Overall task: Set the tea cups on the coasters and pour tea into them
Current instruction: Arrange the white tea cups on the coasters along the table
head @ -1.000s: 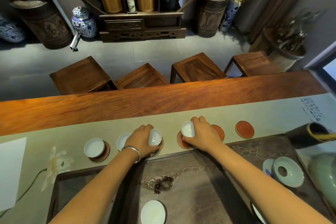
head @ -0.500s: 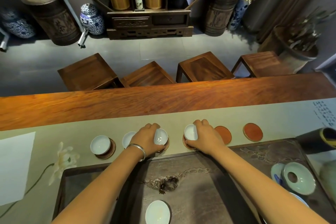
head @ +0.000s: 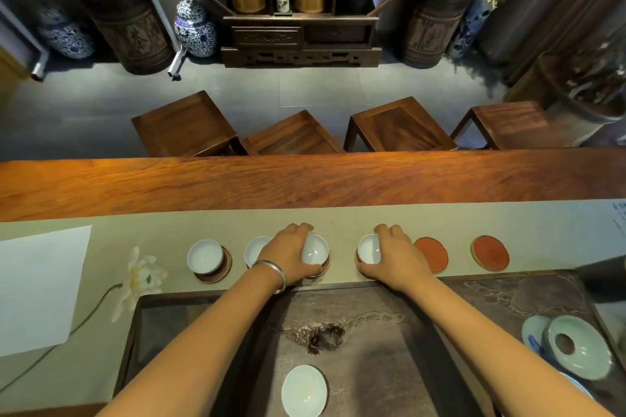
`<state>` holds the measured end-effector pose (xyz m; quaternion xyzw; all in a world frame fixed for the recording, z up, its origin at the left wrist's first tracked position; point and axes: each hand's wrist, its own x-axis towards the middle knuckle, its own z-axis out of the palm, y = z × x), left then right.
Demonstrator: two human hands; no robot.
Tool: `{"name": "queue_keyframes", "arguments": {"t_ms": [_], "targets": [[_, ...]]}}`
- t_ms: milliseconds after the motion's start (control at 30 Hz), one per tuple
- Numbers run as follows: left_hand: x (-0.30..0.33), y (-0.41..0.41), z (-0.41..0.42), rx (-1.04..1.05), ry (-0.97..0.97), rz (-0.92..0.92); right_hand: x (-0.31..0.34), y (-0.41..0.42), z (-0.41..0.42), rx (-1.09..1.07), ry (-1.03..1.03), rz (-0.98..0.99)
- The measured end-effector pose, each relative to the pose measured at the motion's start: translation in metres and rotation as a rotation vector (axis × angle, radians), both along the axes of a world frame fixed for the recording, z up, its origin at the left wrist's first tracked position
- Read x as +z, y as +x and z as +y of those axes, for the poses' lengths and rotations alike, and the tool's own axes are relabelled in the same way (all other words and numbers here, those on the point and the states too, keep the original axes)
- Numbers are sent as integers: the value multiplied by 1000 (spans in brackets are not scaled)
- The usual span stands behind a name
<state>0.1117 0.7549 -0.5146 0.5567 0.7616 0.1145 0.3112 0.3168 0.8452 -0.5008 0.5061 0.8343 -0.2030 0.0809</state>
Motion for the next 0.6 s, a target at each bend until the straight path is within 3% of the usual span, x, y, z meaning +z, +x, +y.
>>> {"name": "queue_keyframes", "arguments": {"t_ms": [267, 600], "targets": [[26, -21, -20, 25, 56, 36, 25, -16, -23, 54, 129, 182], [70, -66, -118, 268, 153, 87, 43, -31, -107, 450, -5, 243]]}}
